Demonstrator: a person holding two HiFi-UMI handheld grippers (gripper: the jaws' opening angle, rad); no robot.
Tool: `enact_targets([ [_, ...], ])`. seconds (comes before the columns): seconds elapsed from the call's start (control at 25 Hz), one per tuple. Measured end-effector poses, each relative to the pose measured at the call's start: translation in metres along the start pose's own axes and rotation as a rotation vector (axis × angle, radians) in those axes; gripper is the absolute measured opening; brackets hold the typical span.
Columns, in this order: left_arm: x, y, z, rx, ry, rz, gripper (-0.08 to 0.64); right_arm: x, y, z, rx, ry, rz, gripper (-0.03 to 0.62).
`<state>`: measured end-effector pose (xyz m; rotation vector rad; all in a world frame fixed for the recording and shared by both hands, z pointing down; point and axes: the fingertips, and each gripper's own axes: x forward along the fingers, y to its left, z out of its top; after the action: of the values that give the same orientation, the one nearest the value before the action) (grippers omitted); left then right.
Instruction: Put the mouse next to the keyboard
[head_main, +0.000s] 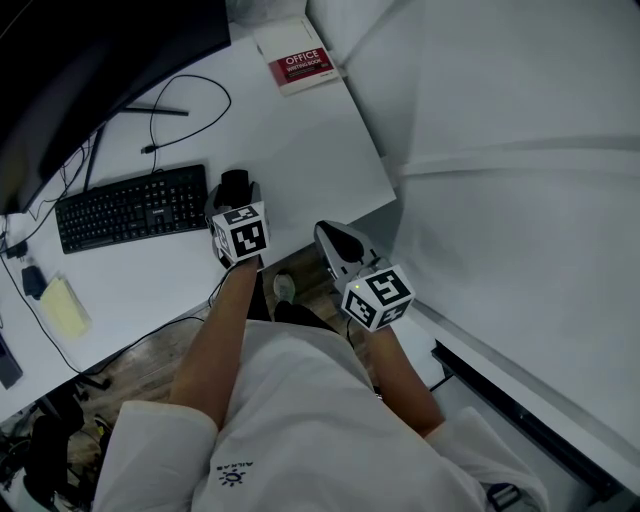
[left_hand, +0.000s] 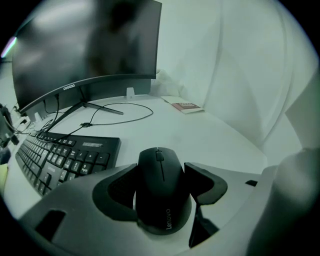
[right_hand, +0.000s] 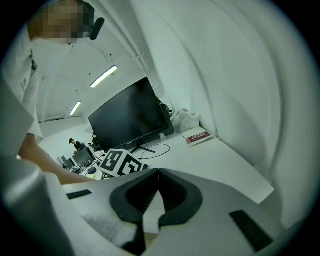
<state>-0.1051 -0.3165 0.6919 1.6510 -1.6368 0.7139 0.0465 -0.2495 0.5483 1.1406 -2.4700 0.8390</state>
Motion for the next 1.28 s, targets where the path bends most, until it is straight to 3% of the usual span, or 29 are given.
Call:
enact_targets([
  [0.52,-0.002,-0.003,-0.002,-0.006,-0.012,-0.037,0.350,-0.012,0.002,-0.005,-0.009,-0.017,0.010,0.018],
  [1.0,-0.037,-0.006,0.000,0.038,-0.076,-0.023,0.350,-0.029,0.006,-0.010,-0.047,-0.048,0.024,0.018],
  [1.28,-0.074,-0.016,-0.010,0.042,-0.117,-0.023,0.295,-0.043,0.015,-0.015,-0.078,-0.063,0.062,0.018],
])
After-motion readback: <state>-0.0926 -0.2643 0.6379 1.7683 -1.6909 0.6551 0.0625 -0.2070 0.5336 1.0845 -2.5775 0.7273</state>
